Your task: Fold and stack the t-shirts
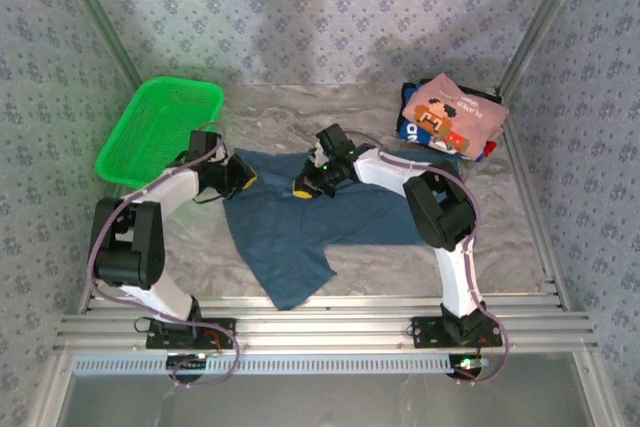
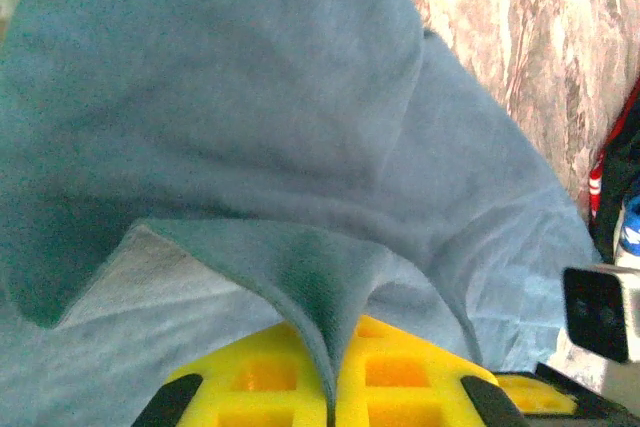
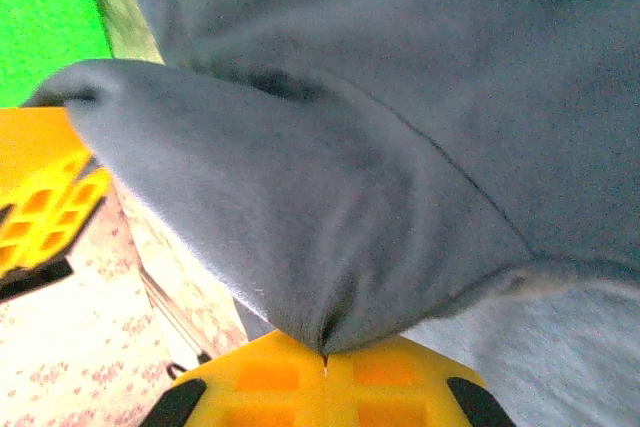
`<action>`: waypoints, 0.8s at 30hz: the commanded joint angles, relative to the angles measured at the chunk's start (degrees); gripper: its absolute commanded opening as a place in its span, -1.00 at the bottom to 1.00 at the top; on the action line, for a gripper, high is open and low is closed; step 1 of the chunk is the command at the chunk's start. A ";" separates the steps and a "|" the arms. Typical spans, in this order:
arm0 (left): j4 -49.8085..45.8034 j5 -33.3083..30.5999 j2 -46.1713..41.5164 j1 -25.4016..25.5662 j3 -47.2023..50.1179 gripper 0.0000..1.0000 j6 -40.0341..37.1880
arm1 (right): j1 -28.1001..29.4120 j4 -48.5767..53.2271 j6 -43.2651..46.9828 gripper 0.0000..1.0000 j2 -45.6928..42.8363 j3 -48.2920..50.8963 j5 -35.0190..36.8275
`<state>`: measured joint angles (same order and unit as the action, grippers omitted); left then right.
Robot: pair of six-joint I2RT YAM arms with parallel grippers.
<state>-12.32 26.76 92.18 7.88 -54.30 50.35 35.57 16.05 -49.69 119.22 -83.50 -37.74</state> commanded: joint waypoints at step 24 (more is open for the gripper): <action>-10.23 0.49 -19.37 2.76 15.10 -1.00 3.03 | -3.87 14.27 16.44 -1.00 0.13 3.09 -17.15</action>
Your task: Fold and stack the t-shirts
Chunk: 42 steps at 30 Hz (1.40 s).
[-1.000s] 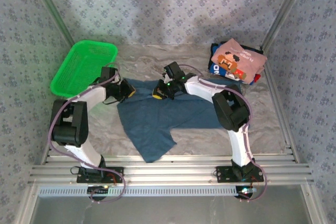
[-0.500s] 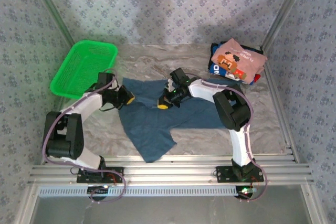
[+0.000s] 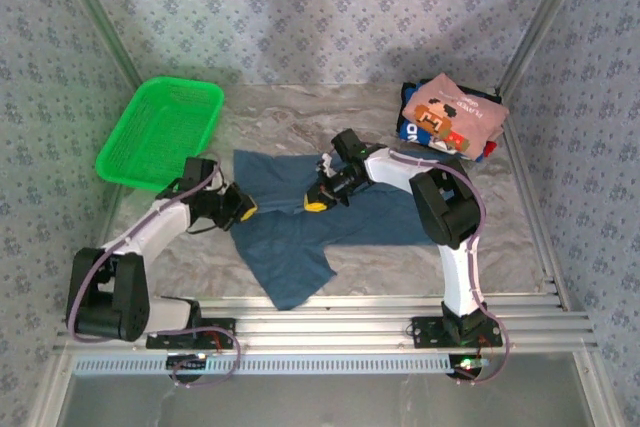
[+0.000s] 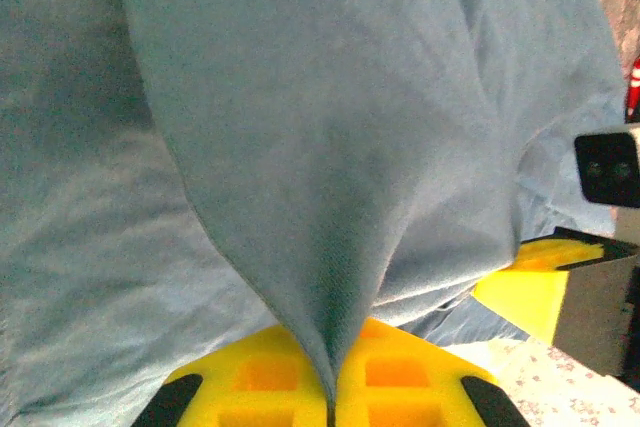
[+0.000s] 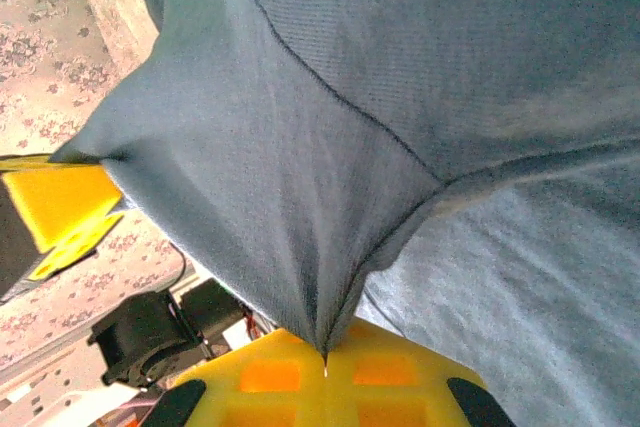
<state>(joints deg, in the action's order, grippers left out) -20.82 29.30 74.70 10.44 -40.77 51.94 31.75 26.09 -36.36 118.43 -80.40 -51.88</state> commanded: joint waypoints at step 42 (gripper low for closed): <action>-1.70 -12.72 5.87 4.19 -9.02 0.19 -1.23 | 3.20 19.94 14.35 -0.19 -4.76 5.03 9.29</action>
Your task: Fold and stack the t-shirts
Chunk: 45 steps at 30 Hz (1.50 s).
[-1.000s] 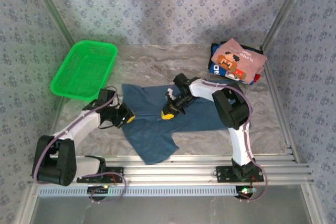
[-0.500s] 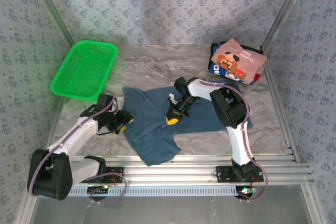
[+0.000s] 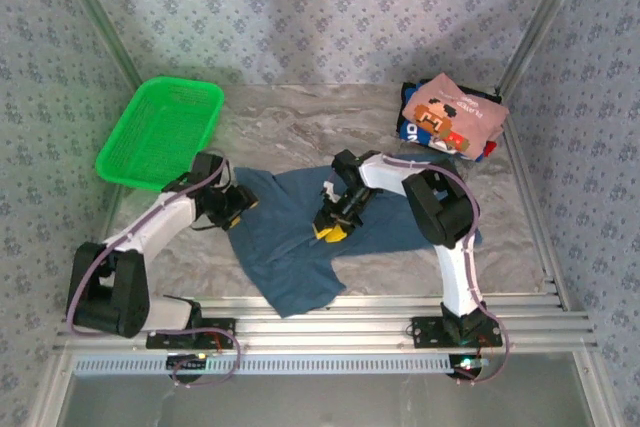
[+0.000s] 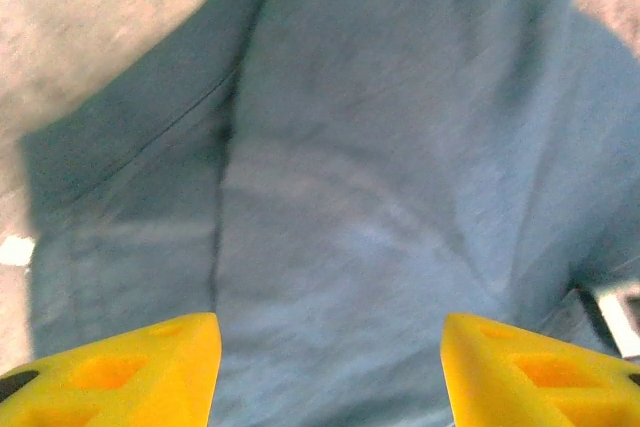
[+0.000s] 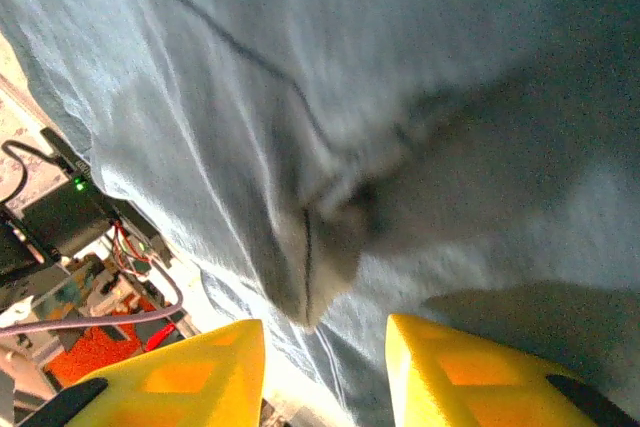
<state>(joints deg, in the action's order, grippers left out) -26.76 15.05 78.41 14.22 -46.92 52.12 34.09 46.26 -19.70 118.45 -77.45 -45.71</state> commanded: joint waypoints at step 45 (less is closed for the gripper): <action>10.75 3.22 31.86 -3.31 -15.28 -0.13 -7.80 | 9.82 -16.71 -32.66 -0.17 -2.56 0.39 18.27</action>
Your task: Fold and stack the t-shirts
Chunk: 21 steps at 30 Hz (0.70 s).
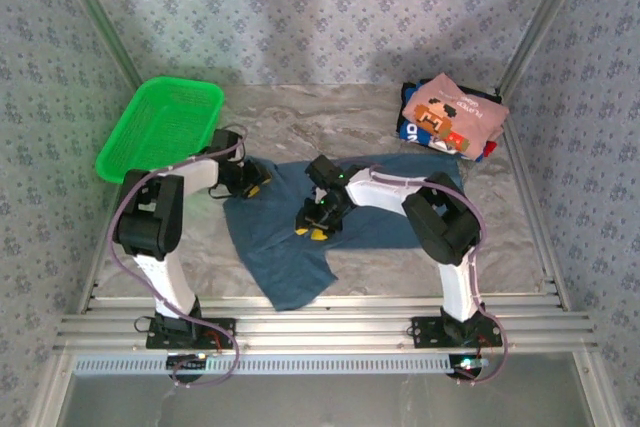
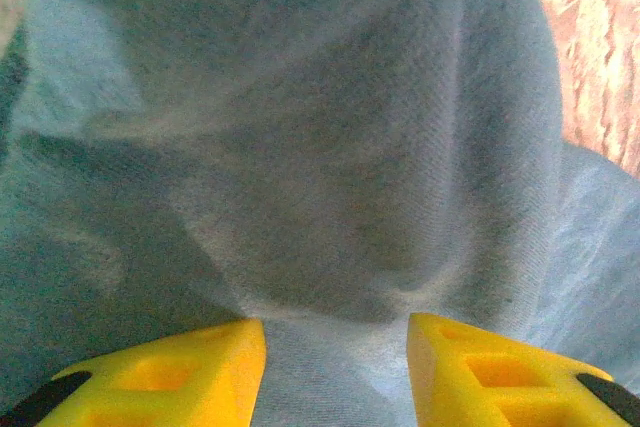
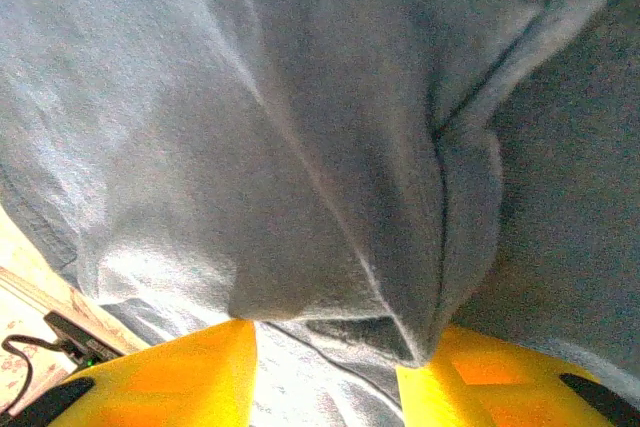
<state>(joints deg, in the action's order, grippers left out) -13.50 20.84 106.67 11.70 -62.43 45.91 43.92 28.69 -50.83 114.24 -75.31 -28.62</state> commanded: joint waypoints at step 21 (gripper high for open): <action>-2.72 -0.27 7.41 -3.09 -3.48 -0.15 -3.75 | -1.74 1.06 -3.83 -0.45 5.10 -7.17 3.03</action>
<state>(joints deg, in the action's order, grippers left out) -13.21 23.73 110.48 9.43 -66.72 43.90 42.24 28.60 -53.60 117.93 -80.82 -26.30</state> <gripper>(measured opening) 0.427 0.288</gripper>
